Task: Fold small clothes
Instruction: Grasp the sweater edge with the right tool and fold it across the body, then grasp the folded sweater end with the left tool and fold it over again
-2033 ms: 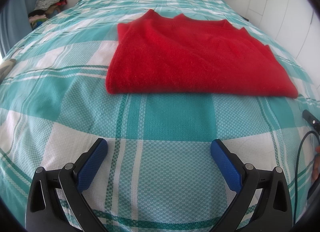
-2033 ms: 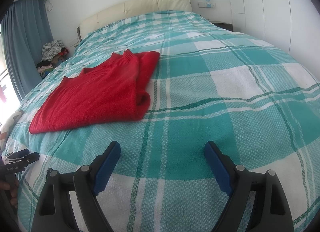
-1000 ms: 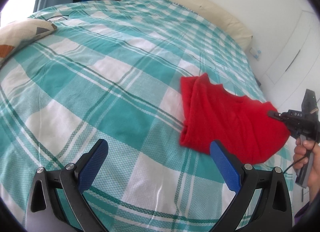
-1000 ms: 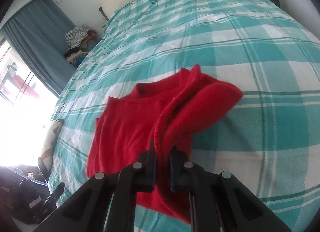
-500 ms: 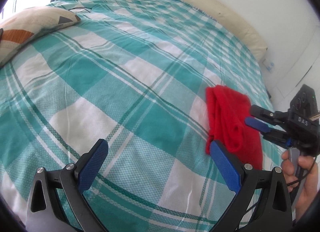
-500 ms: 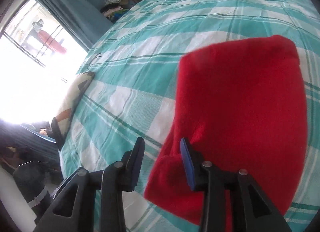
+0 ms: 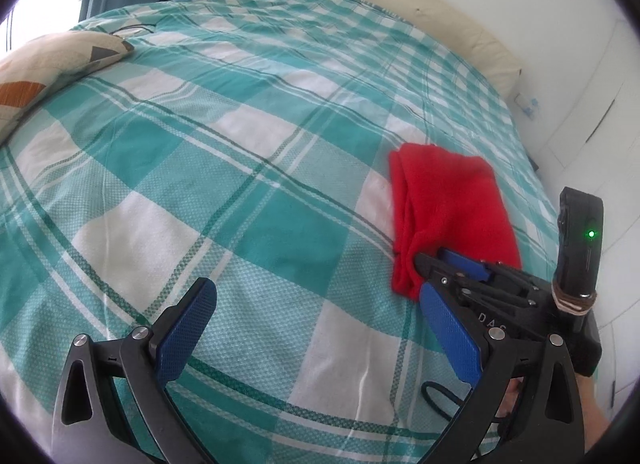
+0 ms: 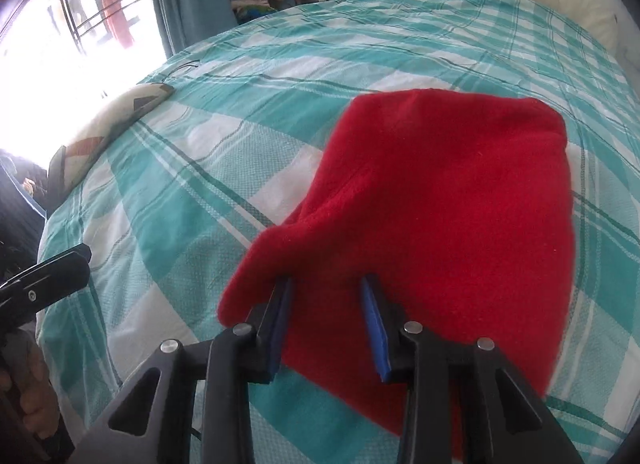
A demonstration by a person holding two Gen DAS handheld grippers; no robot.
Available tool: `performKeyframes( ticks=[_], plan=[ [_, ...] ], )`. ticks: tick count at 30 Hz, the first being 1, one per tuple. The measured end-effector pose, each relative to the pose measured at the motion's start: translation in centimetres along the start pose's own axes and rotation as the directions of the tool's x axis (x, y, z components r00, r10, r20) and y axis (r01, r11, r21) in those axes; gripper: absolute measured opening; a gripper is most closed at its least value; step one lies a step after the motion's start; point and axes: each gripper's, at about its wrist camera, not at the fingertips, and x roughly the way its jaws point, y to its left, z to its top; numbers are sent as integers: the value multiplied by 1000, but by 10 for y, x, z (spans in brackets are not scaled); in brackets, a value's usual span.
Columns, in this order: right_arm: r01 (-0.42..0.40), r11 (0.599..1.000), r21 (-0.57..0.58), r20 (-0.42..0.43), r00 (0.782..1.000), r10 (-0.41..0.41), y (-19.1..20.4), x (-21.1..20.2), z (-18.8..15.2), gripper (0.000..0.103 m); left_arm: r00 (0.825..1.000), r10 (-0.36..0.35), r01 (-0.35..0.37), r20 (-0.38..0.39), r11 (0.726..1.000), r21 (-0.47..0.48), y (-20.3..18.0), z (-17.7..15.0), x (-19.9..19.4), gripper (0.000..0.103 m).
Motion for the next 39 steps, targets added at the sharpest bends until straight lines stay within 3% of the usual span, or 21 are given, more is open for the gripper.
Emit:
performKeyframes(
  ticks=[3, 7, 10, 12, 14, 16, 18, 19, 22, 24, 27, 30, 32, 33, 34, 35, 37, 39],
  plan=[
    [0, 1000, -20, 10, 1000, 0, 5, -7, 5, 37, 1000, 14, -14, 2, 1000, 18, -1, -1, 0, 102],
    [1, 1000, 21, 79, 997, -3, -20, -70, -5, 36, 1000, -5, 5, 1, 1000, 16, -2, 0, -3, 102],
    [95, 994, 48, 78, 992, -99, -44, -99, -27, 37, 1000, -11, 11, -2, 999, 32, -11, -2, 0, 102],
    [130, 990, 63, 22, 991, -132, -57, -86, -43, 37, 999, -46, 47, -21, 999, 26, -23, -3, 10, 102],
    [109, 990, 91, -50, 993, -104, -66, -61, -60, 37, 992, -107, 110, -69, 993, 32, -39, 3, 24, 102],
    [110, 990, 89, -29, 994, -108, -65, -58, -67, 39, 988, -131, 136, -81, 989, 50, -55, 16, 34, 102],
    [42, 987, 158, 9, 999, -44, -75, -72, -60, 44, 985, -140, 148, -97, 985, 86, -70, 34, 48, 102],
    [-2, 979, 203, 40, 999, -6, -85, -81, -56, 53, 982, -141, 155, -122, 981, 112, -78, 43, 58, 102],
    [3, 952, 307, 138, 989, -48, -121, -104, -38, 75, 977, -96, 131, -188, 974, 184, -94, 62, 94, 102],
    [-32, 926, 375, 151, 988, -28, -147, -100, -24, 75, 977, -62, 106, -205, 972, 208, -98, 67, 112, 102],
    [-132, 873, 469, 127, 989, 81, -179, -66, -13, 75, 977, 5, 52, -211, 963, 264, -99, 67, 131, 102],
    [-215, 827, 519, 122, 977, 177, -184, -24, -12, 73, 973, 5, 60, -232, 960, 272, -97, 65, 143, 102],
    [-181, 856, 484, 109, 983, 146, -171, -10, -6, 60, 970, -25, 89, -241, 963, 256, -97, 64, 147, 99],
    [-113, 890, 441, 89, 993, 82, -160, -8, -2, 49, 969, -38, 103, -244, 960, 260, -99, 63, 149, 78],
    [-23, 924, 382, 65, 998, -2, -146, -9, 4, 38, 962, -72, 144, -265, 954, 262, -103, 61, 151, 36],
    [66, 950, 304, 53, 995, -86, -129, -10, 9, 36, 948, -113, 190, -297, 951, 244, -106, 59, 153, 25],
    [231, 965, 122, 61, 969, -239, -93, -13, 18, 31, 964, -85, 154, -251, 950, 273, -113, 57, 145, 19],
    [322, 947, -1, 105, 941, -321, -68, -19, 23, 29, 972, -87, 151, -220, 943, 296, -118, 59, 132, 17]
  ],
)
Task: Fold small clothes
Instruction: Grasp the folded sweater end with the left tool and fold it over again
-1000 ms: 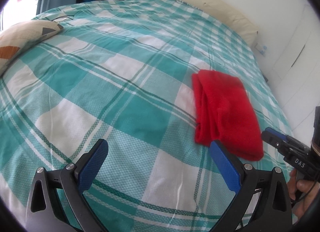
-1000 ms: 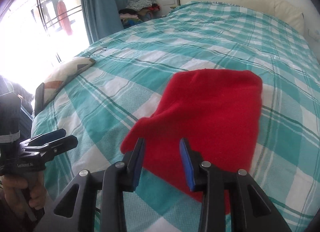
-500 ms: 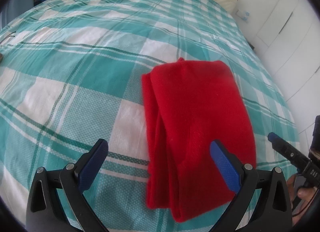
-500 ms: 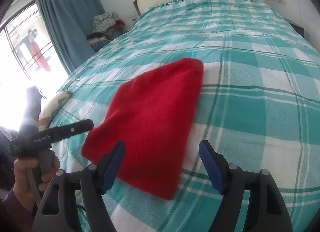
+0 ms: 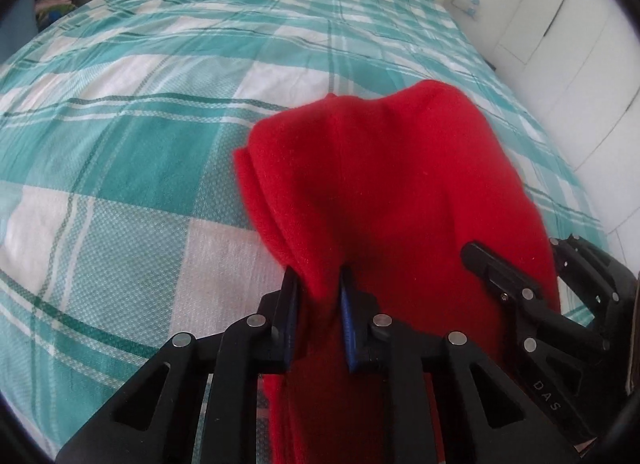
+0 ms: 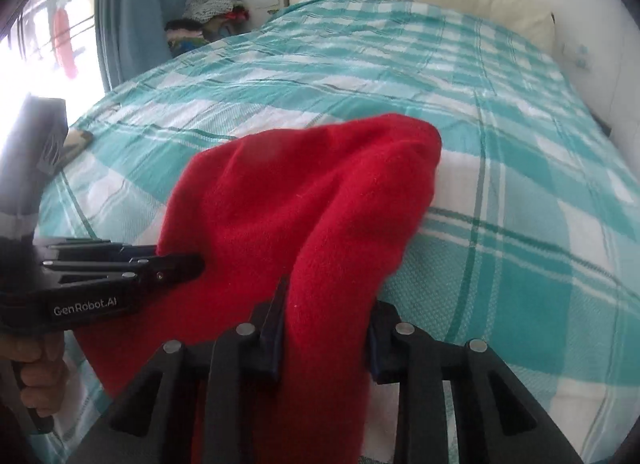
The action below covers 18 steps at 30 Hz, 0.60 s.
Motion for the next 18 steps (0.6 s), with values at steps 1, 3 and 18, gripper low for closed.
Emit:
performKeyframes(
  ticks=[1, 3, 18],
  plan=[
    [10, 1000, -20, 23, 1000, -9, 2, -8, 3, 29, 1000, -14, 14, 21, 1000, -4, 0, 2, -10, 17],
    [-3, 1000, -14, 73, 997, 4, 1, -25, 13, 28, 996, -47, 47, 71, 999, -5, -2, 12, -35, 17],
    [-144, 957, 251, -36, 987, 158, -62, -40, -4, 71, 992, 123, -123, 7, 992, 37, -3, -23, -50, 53]
  ],
)
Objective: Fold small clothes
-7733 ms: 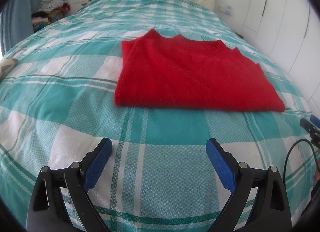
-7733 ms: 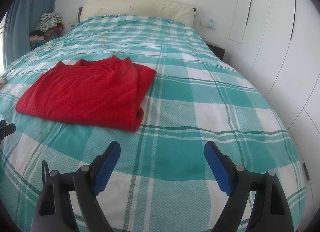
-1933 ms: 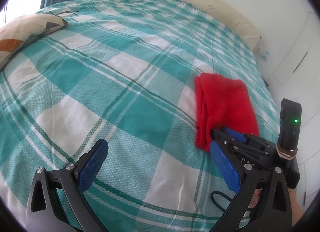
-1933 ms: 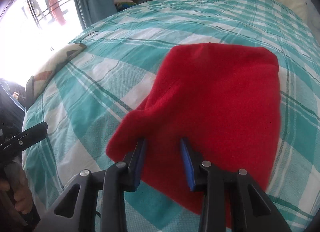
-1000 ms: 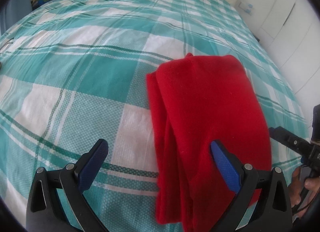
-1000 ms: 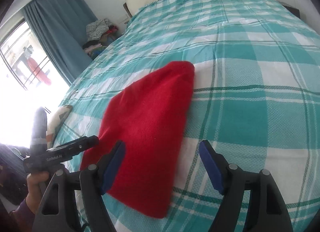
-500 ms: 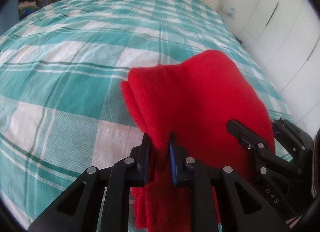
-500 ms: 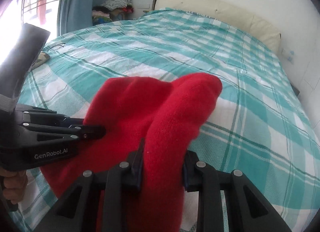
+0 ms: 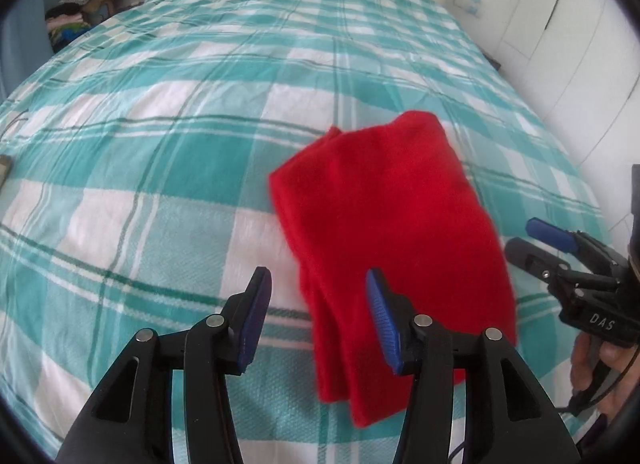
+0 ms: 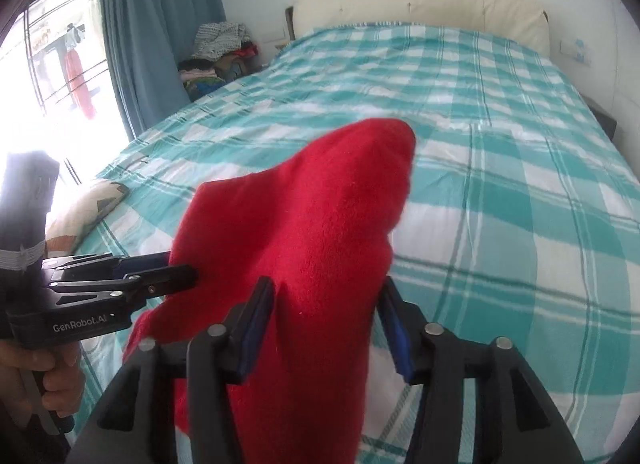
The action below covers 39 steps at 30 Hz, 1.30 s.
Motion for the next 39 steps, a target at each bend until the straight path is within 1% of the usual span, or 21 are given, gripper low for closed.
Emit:
performKeyframes(
  ticks=[2, 3, 4, 5, 6, 7, 8, 10, 12, 13, 15, 17, 23, 24, 27, 29, 32, 37, 39],
  plan=[
    [39, 999, 11, -21, 999, -39, -19, -11, -35, 71, 995, 86, -87, 52, 996, 22, 2, -27, -18, 67],
    [64, 998, 7, -16, 998, -64, -25, -22, -49, 72, 988, 123, -127, 94, 991, 32, 1, -38, -32, 82],
    [89, 996, 5, -10, 996, -89, -31, -36, -61, 77, 976, 161, -168, 145, 985, 40, -2, -47, -47, 97],
    [106, 994, 6, -1, 994, -106, -34, -49, -71, 79, 961, 194, -207, 199, 977, 47, -7, -56, -62, 102],
    [111, 994, 9, 10, 994, -111, -34, -64, -78, 82, 944, 219, -240, 248, 969, 56, -13, -60, -77, 103],
    [111, 994, 9, 23, 994, -111, -32, -79, -83, 83, 931, 233, -261, 281, 963, 68, -20, -65, -90, 103],
    [110, 994, 3, 32, 993, -110, -28, -93, -87, 83, 923, 244, -277, 297, 958, 73, -27, -67, -101, 103],
    [105, 994, -15, 54, 993, -104, -16, -120, -92, 87, 920, 271, -301, 283, 951, 67, -37, -67, -117, 103],
    [100, 994, -42, 78, 992, -97, 0, -143, -96, 91, 914, 284, -314, 290, 948, 60, -46, -72, -134, 103],
    [97, 994, -55, 90, 992, -92, 8, -154, -98, 94, 909, 291, -320, 300, 946, 53, -50, -76, -143, 103],
    [88, 994, -68, 114, 990, -80, 21, -172, -102, 94, 897, 311, -341, 315, 939, 44, -58, -84, -157, 103],
    [90, 993, -71, 118, 990, -81, 33, -184, -107, 95, 897, 303, -334, 321, 941, 48, -64, -91, -167, 103],
    [128, 986, -103, 123, 986, -115, 55, -210, -122, 95, 911, 280, -313, 303, 948, 65, -79, -110, -188, 103],
    [129, 986, -104, 123, 986, -116, 57, -214, -125, 95, 911, 279, -312, 303, 948, 68, -81, -112, -190, 103],
    [133, 986, -105, 117, 986, -120, 63, -222, -132, 95, 905, 292, -330, 308, 941, 75, -87, -119, -194, 103],
    [131, 985, -112, 109, 987, -119, 67, -226, -136, 95, 908, 298, -331, 293, 941, 68, -87, -123, -195, 103],
    [132, 984, -118, 101, 988, -121, 73, -231, -141, 95, 925, 265, -293, 274, 954, 67, -85, -127, -197, 103],
    [114, 987, -110, 105, 989, -103, 81, -240, -141, 96, 940, 210, -227, 268, 973, 31, -81, -129, -209, 103],
    [132, 985, -114, 117, 986, -119, 85, -241, -138, 96, 943, 190, -201, 272, 980, 11, -78, -128, -215, 103]
  ],
)
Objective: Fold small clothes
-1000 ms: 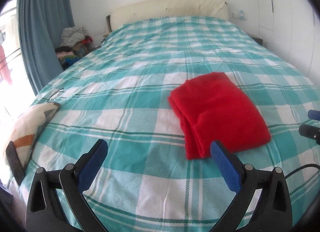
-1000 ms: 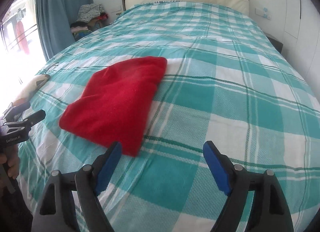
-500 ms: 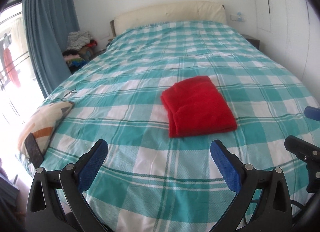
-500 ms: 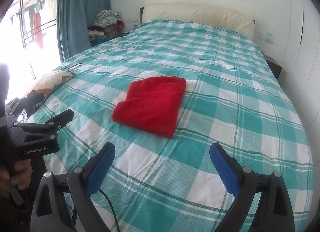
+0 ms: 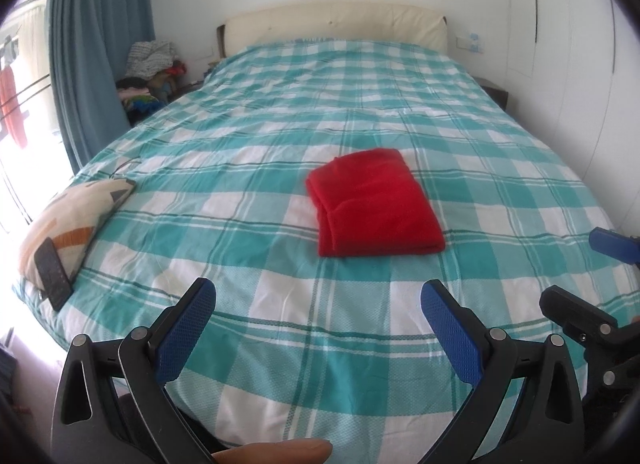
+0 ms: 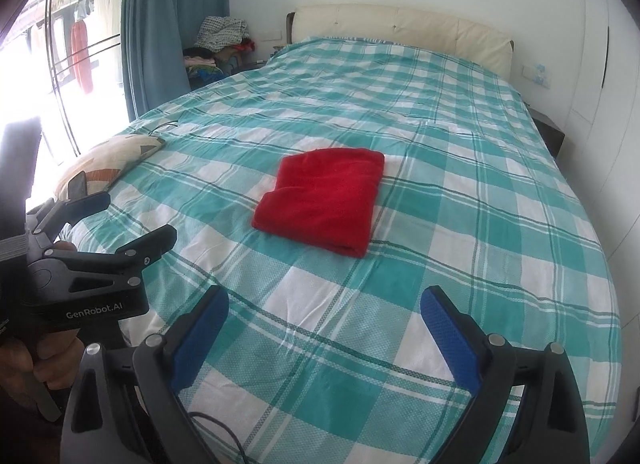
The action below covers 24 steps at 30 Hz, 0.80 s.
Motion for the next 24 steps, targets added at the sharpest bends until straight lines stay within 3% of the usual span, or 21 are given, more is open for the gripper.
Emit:
performKeyframes(
  ticks=[8, 24],
  plan=[
    [13, 1000, 17, 5, 1000, -13, 5, 4, 3, 97, 999, 35, -35, 14, 999, -12, 4, 4, -3, 103],
    [48, 999, 12, 0, 999, -48, 1, 6, 7, 97, 1000, 24, -24, 16, 999, -26, 7, 4, -1, 103]
  ],
)
